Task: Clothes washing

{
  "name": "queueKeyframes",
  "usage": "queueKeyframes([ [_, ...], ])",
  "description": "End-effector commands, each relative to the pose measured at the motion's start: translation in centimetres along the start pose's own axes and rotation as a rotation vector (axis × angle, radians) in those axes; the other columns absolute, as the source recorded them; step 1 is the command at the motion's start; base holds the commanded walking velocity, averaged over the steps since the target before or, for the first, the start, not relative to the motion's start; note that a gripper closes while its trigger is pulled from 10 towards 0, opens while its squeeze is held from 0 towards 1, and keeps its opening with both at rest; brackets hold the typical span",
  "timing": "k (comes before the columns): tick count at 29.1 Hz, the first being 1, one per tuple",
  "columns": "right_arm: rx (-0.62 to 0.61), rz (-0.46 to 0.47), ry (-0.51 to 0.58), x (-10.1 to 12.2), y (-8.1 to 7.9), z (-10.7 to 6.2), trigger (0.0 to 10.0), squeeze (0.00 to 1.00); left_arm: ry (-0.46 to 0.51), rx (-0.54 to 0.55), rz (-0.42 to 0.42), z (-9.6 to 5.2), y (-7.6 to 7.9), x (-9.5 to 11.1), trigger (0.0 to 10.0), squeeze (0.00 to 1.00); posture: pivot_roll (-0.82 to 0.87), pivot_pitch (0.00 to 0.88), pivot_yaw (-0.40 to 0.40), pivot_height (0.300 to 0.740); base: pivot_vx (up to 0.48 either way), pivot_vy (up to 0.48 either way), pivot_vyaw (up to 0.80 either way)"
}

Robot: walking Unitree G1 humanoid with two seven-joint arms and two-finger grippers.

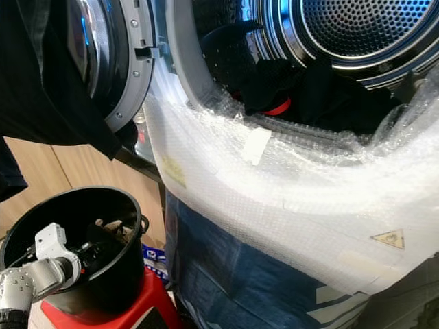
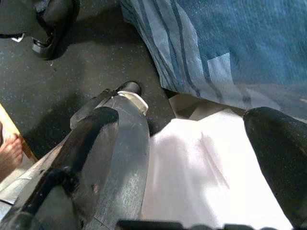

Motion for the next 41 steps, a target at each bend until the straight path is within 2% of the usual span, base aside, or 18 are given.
queueKeyframes([
  [1, -0.003, -0.029, -0.011, -0.2, 0.1, 0.0, 10.0, 0.00, 0.011, 0.017, -0.008, 0.2, -0.4, 0.8, 10.0, 0.00, 0.22, 0.035, -0.019, 0.740, 0.000, 0.000, 0.00],
  [4, -0.001, -0.035, -0.009, -0.2, 0.0, 0.0, 10.0, 0.00, 0.001, 0.017, -0.012, 0.4, -0.5, 0.8, 10.0, 0.00, 0.22, 0.029, -0.018, 0.740, 0.000, 0.000, 0.00],
  [9, 0.010, -0.073, 0.007, 0.5, -0.1, 0.0, 10.0, 0.00, -0.077, 0.039, 0.032, 0.7, -1.7, -0.2, 10.0, 0.00, 0.21, 0.010, -0.016, 0.740, 0.000, 0.000, 0.00],
  [10, 0.012, -0.106, 0.009, 0.7, -0.2, 0.0, 10.0, 0.00, -0.104, 0.050, 0.065, 0.7, -2.3, -0.6, 10.0, 0.00, 0.22, 0.004, -0.017, 0.740, 0.000, 0.000, 0.00],
  [13, 0.014, -0.135, 0.010, 0.8, -0.2, 0.0, 10.0, 0.00, -0.118, 0.055, 0.082, 0.6, -2.6, -0.9, 10.0, 0.00, 0.22, 0.004, -0.017, 0.740, 0.000, 0.000, 0.00],
  [15, 0.015, -0.161, 0.011, 1.0, -0.2, 0.0, 10.0, 0.00, -0.141, 0.004, 0.146, 0.6, -2.4, -1.1, 10.0, 0.00, 0.22, 0.000, -0.021, 0.740, 0.000, 0.000, 0.00],
  [16, 0.015, -0.174, 0.011, 1.0, -0.3, 0.0, 10.0, 0.00, -0.157, -0.029, 0.210, 0.5, -2.3, -1.2, 10.0, 0.00, 0.22, 0.000, -0.023, 0.740, 0.000, 0.000, 0.00],
  [18, 0.016, -0.174, 0.011, 1.0, -0.3, 0.0, 10.0, 0.00, -0.168, -0.031, 0.267, 0.4, -2.4, -1.4, 10.0, 0.00, 0.22, 0.000, -0.023, 0.740, 0.000, 0.000, 0.00],
  [19, 0.017, -0.174, 0.011, 1.0, -0.3, 0.0, 10.0, 0.00, -0.173, -0.024, 0.318, 0.4, -2.6, -1.5, 10.0, 0.00, 0.22, 0.000, -0.023, 0.740, 0.000, 0.000, 0.00],
  [20, 0.018, -0.175, 0.011, 1.0, -0.3, 0.0, 10.0, 0.00, -0.178, -0.011, 0.410, 0.5, -3.0, -1.5, 10.0, 0.00, 0.22, 0.000, -0.024, 0.740, 0.000, 0.000, 0.00],
  [21, 0.018, -0.175, 0.011, 1.0, -0.3, 0.0, 10.0, 0.00, -0.178, -0.011, 0.410, 0.5, -3.0, -1.5, 10.0, 0.00, 0.22, 0.000, -0.024, 0.740, 0.000, 0.000, 0.00],
  [24, 0.016, -0.181, 0.012, 1.1, -0.3, 0.0, 10.0, 0.00, -0.172, -0.001, 0.502, 0.5, -3.4, -1.3, 10.0, 0.00, 0.22, 0.000, -0.024, 0.740, 0.000, 0.000, 0.00],
  [36, 0.015, -0.201, 0.016, 1.3, -0.2, 0.0, 10.0, 0.00, -0.166, -0.037, 0.490, 0.4, -3.2, -0.7, 10.0, 0.00, 0.22, 0.000, -0.025, 0.740, 0.000, 0.000, 0.00],
  [38, 0.015, -0.218, 0.017, 1.4, 0.0, 0.0, 10.0, 0.00, -0.057, -0.047, 0.382, 1.0, -2.3, 0.7, 10.0, 0.00, 0.22, 0.000, -0.027, 0.740, 0.000, 0.000, 0.00],
  [40, 0.015, -0.228, 0.016, 1.4, 0.1, 0.0, 10.0, 0.00, -0.032, -0.062, 0.341, 1.2, -1.8, 1.0, 10.0, 0.00, 0.21, 0.000, -0.027, 0.740, 0.000, 0.000, 0.00],
  [41, 0.016, -0.232, 0.015, 1.3, 0.1, 0.0, 10.0, 0.00, -0.051, -0.067, 0.332, 1.4, -1.6, 0.7, 10.0, 0.00, 0.21, 0.000, -0.030, 0.740, 0.000, 0.000, 0.00],
])
Point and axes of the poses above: a point about 5 cm out from each wrist's last joint towards the gripper, its own z axis pointing out of the wrist towards the gripper, its own x axis along the axis of the wrist's last joint, y = z × x, the point moved 3 cm from there along z, pointing out of the wrist towards the gripper, and after that the axes turned 7 degrees about z, right-handed, at the moved point
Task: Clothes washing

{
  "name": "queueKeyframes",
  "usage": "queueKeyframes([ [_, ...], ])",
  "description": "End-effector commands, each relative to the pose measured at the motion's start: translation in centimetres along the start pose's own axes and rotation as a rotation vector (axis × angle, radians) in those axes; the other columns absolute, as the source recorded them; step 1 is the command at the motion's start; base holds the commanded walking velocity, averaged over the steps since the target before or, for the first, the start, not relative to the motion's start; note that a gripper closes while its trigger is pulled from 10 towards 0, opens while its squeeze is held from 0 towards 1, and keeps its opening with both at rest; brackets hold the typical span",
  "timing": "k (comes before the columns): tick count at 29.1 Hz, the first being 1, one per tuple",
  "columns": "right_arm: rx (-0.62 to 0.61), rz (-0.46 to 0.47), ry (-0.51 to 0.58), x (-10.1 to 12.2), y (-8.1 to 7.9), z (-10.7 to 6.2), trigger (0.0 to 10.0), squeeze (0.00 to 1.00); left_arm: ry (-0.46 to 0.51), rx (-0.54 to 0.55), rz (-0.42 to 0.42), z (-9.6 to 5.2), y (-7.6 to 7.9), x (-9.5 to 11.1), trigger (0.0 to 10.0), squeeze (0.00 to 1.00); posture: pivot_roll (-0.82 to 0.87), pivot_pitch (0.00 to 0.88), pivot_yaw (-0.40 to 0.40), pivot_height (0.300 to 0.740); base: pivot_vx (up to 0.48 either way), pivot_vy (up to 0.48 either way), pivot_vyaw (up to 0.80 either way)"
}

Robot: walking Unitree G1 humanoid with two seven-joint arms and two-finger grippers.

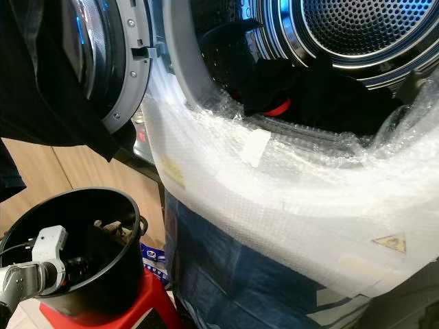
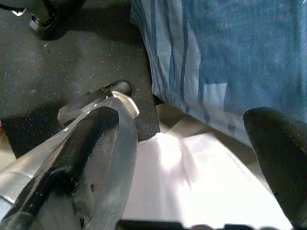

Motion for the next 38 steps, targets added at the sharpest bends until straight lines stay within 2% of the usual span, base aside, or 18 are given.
queueKeyframes([
  [1, -0.001, -0.015, -0.007, -0.1, 0.2, 0.0, 10.0, 0.00, -0.013, -0.007, -0.032, 0.3, 0.3, -0.2, 10.0, 0.00, 0.21, 0.000, -0.030, 0.740, 0.000, 0.000, 0.00],
  [5, 0.006, -0.038, -0.016, -0.6, 0.2, -0.1, 10.0, 0.00, -0.018, -0.016, -0.011, 0.8, 0.8, -0.5, 10.0, 0.00, 0.20, 0.000, -0.048, 0.740, 0.000, 0.000, 0.00],
  [11, 0.028, -0.048, -0.050, -2.1, -0.2, -0.1, 10.0, 0.00, -0.002, -0.015, -0.014, 0.6, 0.8, -0.4, 10.0, 0.00, 0.20, 0.037, -0.064, 0.740, 0.000, 0.000, 0.00],
  [19, 0.041, -0.075, -0.063, -2.6, -0.3, -0.2, 10.0, 0.00, -0.051, 0.004, 0.014, 0.2, 0.0, -0.8, 10.0, 0.00, 0.20, 0.069, -0.081, 0.740, 0.000, 0.000, 0.00],
  [22, 0.038, -0.083, -0.053, -2.1, 0.2, -0.2, 10.0, 0.00, -0.080, -0.042, 0.041, 0.5, 0.7, -1.2, 10.0, 0.00, 0.16, 0.067, -0.084, 0.740, 0.000, 0.000, 0.00],
  [29, 0.016, -0.071, -0.055, -2.2, 1.5, -0.4, 10.0, 0.00, -0.140, -0.091, 0.030, 1.2, 2.7, -2.4, 10.0, 0.00, 0.12, 0.061, -0.105, 0.740, 0.000, 0.000, 0.00],
  [35, -0.009, -0.053, -0.055, -2.3, 2.4, -0.6, 10.0, 0.00, -0.167, -0.088, 0.093, 1.5, 2.7, -2.6, 10.0, 0.00, 0.10, 0.043, -0.117, 0.740, 0.000, 0.000, 0.00],
  [36, -0.008, -0.055, -0.055, -2.3, 2.4, -0.6, 10.0, 0.00, -0.169, -0.087, 0.104, 1.5, 2.7, -2.4, 0.0, 0.00, 0.10, 0.038, -0.119, 0.740, 0.000, 0.000, 0.00],
  [38, -0.008, -0.058, -0.058, -2.4, 2.6, -0.6, 10.0, 0.00, -0.168, -0.095, 0.111, 1.6, 3.0, -2.3, 0.0, 0.00, 0.10, 0.035, -0.119, 0.740, 0.000, 0.000, 0.00],
])
Point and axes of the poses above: a point about 5 cm out from each wrist's last joint towards the gripper, its own z axis pointing out of the wrist towards the gripper, its own x axis along the axis of the wrist's last joint, y = z × x, the point moved 3 cm from there along z, pointing out of the wrist towards the gripper, and after that the axes turned 7 degrees about z, right-handed, at the moved point
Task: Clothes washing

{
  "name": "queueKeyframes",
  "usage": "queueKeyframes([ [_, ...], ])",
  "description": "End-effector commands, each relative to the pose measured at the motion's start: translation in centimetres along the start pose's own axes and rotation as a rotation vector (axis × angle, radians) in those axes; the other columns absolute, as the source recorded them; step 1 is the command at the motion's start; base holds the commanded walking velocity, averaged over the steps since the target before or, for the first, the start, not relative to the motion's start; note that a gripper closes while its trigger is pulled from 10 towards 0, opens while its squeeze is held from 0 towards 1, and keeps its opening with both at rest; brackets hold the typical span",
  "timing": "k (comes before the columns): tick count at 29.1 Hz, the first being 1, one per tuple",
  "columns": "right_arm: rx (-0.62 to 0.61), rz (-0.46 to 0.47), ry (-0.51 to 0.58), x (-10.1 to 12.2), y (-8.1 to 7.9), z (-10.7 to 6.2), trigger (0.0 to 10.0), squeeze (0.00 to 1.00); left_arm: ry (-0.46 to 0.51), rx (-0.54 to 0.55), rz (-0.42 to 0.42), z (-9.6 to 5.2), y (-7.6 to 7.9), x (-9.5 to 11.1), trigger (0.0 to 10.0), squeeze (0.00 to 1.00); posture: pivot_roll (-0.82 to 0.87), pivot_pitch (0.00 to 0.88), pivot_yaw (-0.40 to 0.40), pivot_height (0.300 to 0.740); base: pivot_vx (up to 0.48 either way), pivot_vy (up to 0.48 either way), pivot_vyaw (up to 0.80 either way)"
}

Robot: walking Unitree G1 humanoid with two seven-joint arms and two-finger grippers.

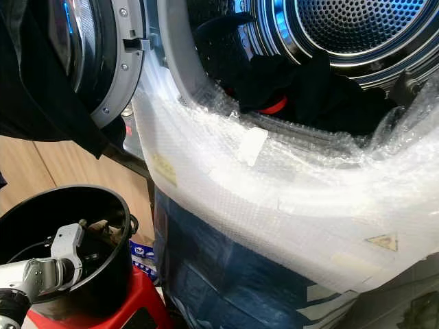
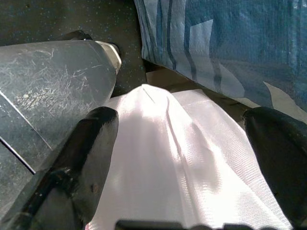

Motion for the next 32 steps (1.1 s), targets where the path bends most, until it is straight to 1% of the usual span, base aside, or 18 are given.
queueKeyframes([
  [1, -0.012, 0.008, -0.002, -0.1, 0.7, -0.1, 10.0, 0.00, -0.053, -0.024, 0.009, 0.6, 0.8, -1.2, 0.0, 0.00, 0.10, 0.035, -0.119, 0.740, 0.000, 0.000, 0.00],
  [2, -0.022, 0.005, -0.005, -0.2, 1.1, -0.2, 10.0, 0.00, -0.048, -0.034, 0.011, 0.8, 1.3, -1.1, 0.0, 0.00, 0.09, 0.039, -0.126, 0.740, 0.000, 0.000, 0.00],
  [4, -0.032, 0.001, -0.007, -0.2, 1.6, -0.3, 10.0, 0.00, -0.043, -0.042, 0.005, 1.0, 1.6, -1.1, 0.0, 0.00, 0.09, 0.036, -0.139, 0.740, 0.000, 0.000, 0.00],
  [6, -0.031, -0.009, -0.006, -0.1, 1.8, -0.3, 10.0, 0.00, -0.042, -0.046, 0.004, 1.1, 1.8, -1.1, 0.0, 0.00, 0.09, 0.033, -0.141, 0.740, 0.000, 0.000, 0.00],
  [8, -0.049, -0.019, -0.003, 0.1, 2.7, -0.5, 10.0, 0.00, -0.037, -0.052, 0.001, 1.3, 2.0, -1.3, 0.0, 0.00, 0.08, 0.023, -0.153, 0.740, 0.000, 0.000, 0.00],
  [10, -0.057, -0.022, -0.005, 0.1, 3.2, -0.6, 10.0, 0.00, -0.024, -0.051, -0.009, 1.5, 2.1, -1.1, 0.0, 0.00, 0.07, 0.016, -0.163, 0.740, 0.000, 0.000, 0.00],
  [18, -0.078, -0.030, -0.005, 0.2, 4.5, -1.0, 10.0, 0.00, 0.008, -0.068, -0.015, 2.0, 3.1, -0.4, 0.0, 0.00, 0.06, 0.000, -0.184, 0.740, 0.000, 0.000, 0.00],
  [22, -0.089, -0.031, 0.001, 0.6, 5.2, -1.2, 10.0, 0.00, 0.034, -0.049, -0.026, 1.9, 2.5, 0.1, 0.0, 0.00, 0.08, 0.000, -0.194, 0.740, 0.000, 0.000, 0.00],
  [25, -0.088, -0.036, 0.010, 1.2, 5.2, -1.2, 10.0, 0.00, 0.050, -0.029, -0.043, 1.7, 2.0, 0.2, 0.0, 0.00, 0.11, 0.000, -0.199, 0.740, 0.000, 0.000, 0.00],
  [28, -0.077, -0.050, 0.028, 2.2, 4.7, -1.0, 10.0, 0.00, 0.068, -0.016, -0.062, 1.2, 1.1, 0.5, 0.0, 0.00, 0.13, 0.000, -0.199, 0.740, 0.000, 0.000, 0.00],
  [29, -0.077, -0.050, 0.028, 2.2, 4.7, -1.0, 10.0, 0.00, 0.068, -0.016, -0.062, 1.2, 1.1, 0.5, 0.0, 0.00, 0.13, 0.000, -0.199, 0.740, 0.000, 0.000, 0.00],
  [30, -0.068, -0.054, 0.041, 2.8, 4.2, -0.8, 10.0, 0.00, 0.071, -0.002, -0.073, 1.0, 0.5, 0.4, 0.0, 0.00, 0.13, 0.000, -0.196, 0.740, 0.000, 0.000, 0.00],
  [32, -0.051, -0.075, 0.064, 3.9, 3.5, -0.7, 10.0, 0.00, 0.075, 0.004, -0.088, 0.7, 0.0, 0.3, 0.0, 0.00, 0.14, 0.001, -0.186, 0.740, 0.000, 0.000, 0.00],
])
Point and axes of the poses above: a point about 5 cm out from each wrist's last joint towards the gripper, its own z axis pointing out of the wrist towards the gripper, its own x axis along the axis of the wrist's last joint, y = z × x, the point moved 3 cm from there along z, pointing out of the wrist towards the gripper, and after that the axes turned 7 degrees about z, right-handed, at the moved point
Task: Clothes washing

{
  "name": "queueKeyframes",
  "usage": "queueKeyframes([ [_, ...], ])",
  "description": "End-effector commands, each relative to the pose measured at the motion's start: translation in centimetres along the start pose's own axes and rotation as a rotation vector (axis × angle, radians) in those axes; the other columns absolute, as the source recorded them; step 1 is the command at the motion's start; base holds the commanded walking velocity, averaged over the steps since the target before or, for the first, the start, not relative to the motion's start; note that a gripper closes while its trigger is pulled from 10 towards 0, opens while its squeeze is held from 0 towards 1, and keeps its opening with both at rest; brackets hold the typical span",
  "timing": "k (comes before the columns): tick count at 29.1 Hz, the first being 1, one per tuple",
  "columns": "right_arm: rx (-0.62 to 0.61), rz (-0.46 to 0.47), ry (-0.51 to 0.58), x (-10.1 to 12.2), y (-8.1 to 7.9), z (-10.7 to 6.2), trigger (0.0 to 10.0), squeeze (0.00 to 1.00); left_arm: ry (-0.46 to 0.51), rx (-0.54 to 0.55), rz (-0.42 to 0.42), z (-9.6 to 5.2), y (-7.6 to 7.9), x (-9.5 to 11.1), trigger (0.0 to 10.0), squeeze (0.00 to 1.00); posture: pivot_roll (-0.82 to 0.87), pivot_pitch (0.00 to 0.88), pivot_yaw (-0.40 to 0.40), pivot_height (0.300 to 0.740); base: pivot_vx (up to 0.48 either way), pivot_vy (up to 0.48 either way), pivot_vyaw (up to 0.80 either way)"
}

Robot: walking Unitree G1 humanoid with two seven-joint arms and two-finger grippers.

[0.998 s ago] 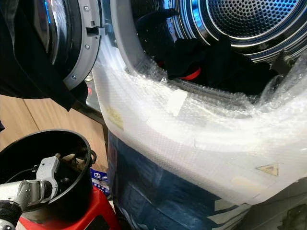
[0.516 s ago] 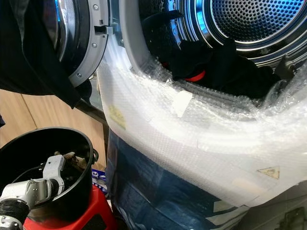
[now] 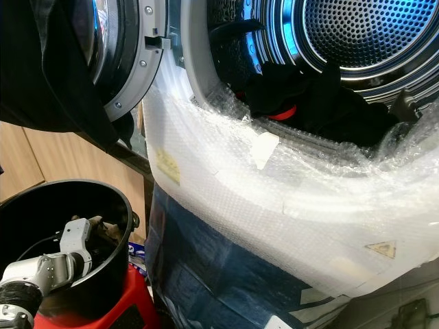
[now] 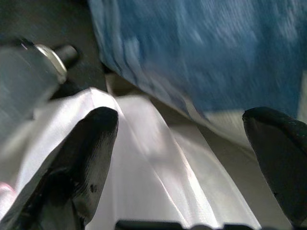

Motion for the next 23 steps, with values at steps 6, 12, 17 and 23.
queueKeyframes([
  [6, 0.009, 0.014, 0.018, 1.1, -0.7, 0.2, 10.0, 0.00, -0.001, -0.005, -0.030, -0.7, 0.0, -0.3, 0.0, 0.00, 0.15, 0.000, -0.171, 0.740, 0.000, 0.000, 0.00],
  [12, 0.033, 0.068, 0.029, 1.5, -1.7, 0.4, 10.0, 0.00, 0.045, -0.013, -0.043, -1.4, 0.6, 0.6, 0.0, 0.00, 0.17, 0.000, -0.145, 0.740, 0.000, 0.000, 0.00],
  [17, 0.030, 0.097, 0.045, 2.2, -2.1, 0.5, 10.0, 0.00, 0.107, -0.008, -0.017, -2.8, 0.8, 2.4, 0.0, 0.00, 0.17, 0.000, -0.110, 0.740, 0.000, 0.000, 0.00],
  [23, 0.034, 0.118, 0.054, 2.3, -2.5, 0.5, 10.0, 0.00, 0.307, -0.033, 0.245, -7.1, 4.6, 7.6, 0.0, 0.00, 0.19, 0.000, -0.112, 0.740, 0.000, 0.000, 0.00],
])
Point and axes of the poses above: a point about 5 cm out from each wrist's last joint towards the gripper, its own z axis pointing out of the wrist towards the gripper, its own x axis along the axis of the wrist's last joint, y = z × x, the point moved 3 cm from there along z, pointing out of the wrist towards the gripper, and after that the axes turned 7 degrees about z, right-handed, at the moved point
